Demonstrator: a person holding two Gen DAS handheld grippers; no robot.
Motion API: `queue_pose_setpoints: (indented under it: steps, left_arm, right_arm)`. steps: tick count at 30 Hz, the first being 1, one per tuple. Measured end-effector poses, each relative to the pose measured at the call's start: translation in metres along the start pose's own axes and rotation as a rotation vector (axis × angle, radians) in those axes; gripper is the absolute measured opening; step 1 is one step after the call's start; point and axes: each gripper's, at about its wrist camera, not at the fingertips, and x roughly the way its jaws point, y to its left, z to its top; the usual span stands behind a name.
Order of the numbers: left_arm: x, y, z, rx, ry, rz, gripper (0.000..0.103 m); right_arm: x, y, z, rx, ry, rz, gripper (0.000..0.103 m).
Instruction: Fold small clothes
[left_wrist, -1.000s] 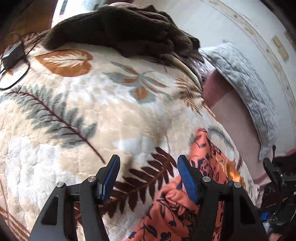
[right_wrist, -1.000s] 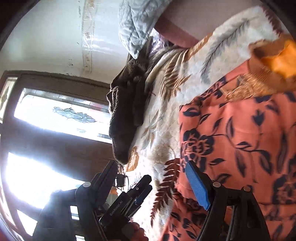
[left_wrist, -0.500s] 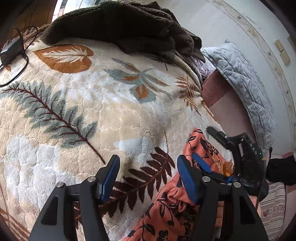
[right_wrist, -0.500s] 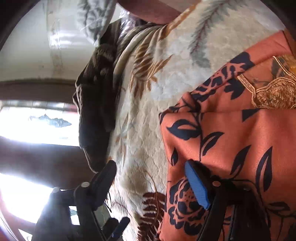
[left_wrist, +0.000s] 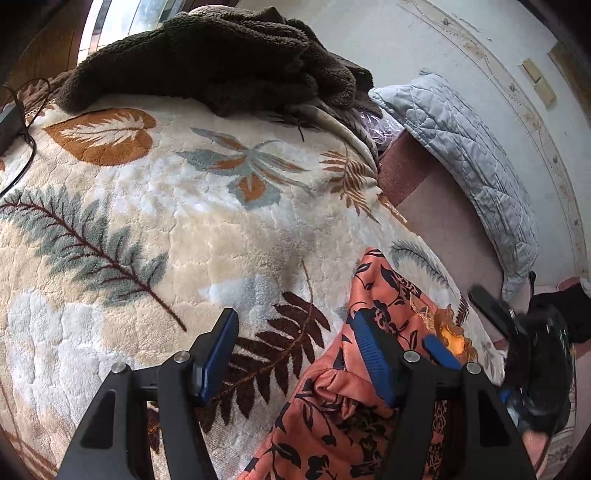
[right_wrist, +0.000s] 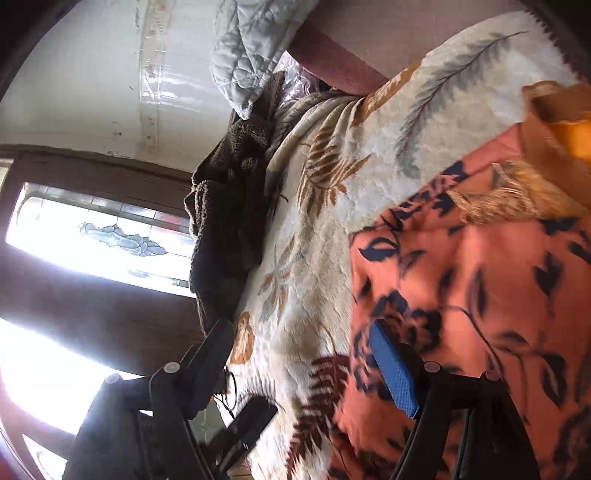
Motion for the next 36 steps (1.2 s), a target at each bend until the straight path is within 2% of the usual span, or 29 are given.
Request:
queue_pose_setpoints:
  steps: [3,6,11,14,16,19,21,25,27,29,30,33,34,36]
  left_arm:
    - [0.000,-0.008,-0.006,0.054,0.012,-0.020,0.066]
    - [-0.005,-0.016,-0.016,0.112,0.016,-0.051,0.067]
    - [-0.023,-0.020,-0.046,0.254,0.074,-0.100,0.070]
    - [-0.044,-0.009,-0.070,0.278,0.146,-0.086,0.070]
    - [-0.066,0.003,-0.086,0.286,0.194,-0.094,0.071]
    - [-0.100,0.035,-0.107,0.284,0.227,-0.089,0.074]
    - [-0.117,0.058,-0.121,0.260,0.245,-0.058,0.074]
    - [-0.130,0.089,-0.145,0.225,0.297,-0.022,0.074]
    - [-0.132,0.095,-0.155,0.227,0.310,-0.010,0.074]
    - [-0.135,0.095,-0.162,0.235,0.316,-0.021,0.074]
    - [-0.137,0.094,-0.164,0.243,0.314,-0.028,0.074]
    - [-0.137,0.089,-0.171,0.267,0.325,-0.038,0.074]
    - [-0.137,0.087,-0.173,0.274,0.324,-0.037,0.074]
    - [-0.136,0.084,-0.176,0.288,0.324,-0.029,0.074]
  right_arm:
    - [-0.079,-0.021,-0.044,0.015,-0.066,-0.071,0.079]
    - [-0.167,-0.048,-0.101,0.034,-0.130,-0.204,0.079]
    - [-0.302,-0.094,-0.195,0.134,-0.209,-0.376,0.079]
    - [-0.367,-0.125,-0.235,0.199,-0.269,-0.404,0.080]
    - [-0.395,-0.150,-0.252,0.267,-0.291,-0.404,0.080]
    - [-0.406,-0.182,-0.266,0.337,-0.276,-0.348,0.079]
    - [-0.403,-0.195,-0.269,0.363,-0.237,-0.291,0.074]
    - [-0.389,-0.191,-0.266,0.325,-0.176,-0.341,0.072]
    - [-0.385,-0.196,-0.271,0.337,-0.138,-0.379,0.069]
    - [-0.383,-0.194,-0.274,0.313,-0.118,-0.380,0.068]
    - [-0.384,-0.195,-0.277,0.309,-0.109,-0.378,0.065]
    - [-0.384,-0.202,-0.287,0.316,-0.075,-0.359,0.045]
    - [-0.385,-0.204,-0.289,0.316,-0.069,-0.363,0.041]
    - [-0.383,-0.207,-0.293,0.315,-0.046,-0.364,0.041]
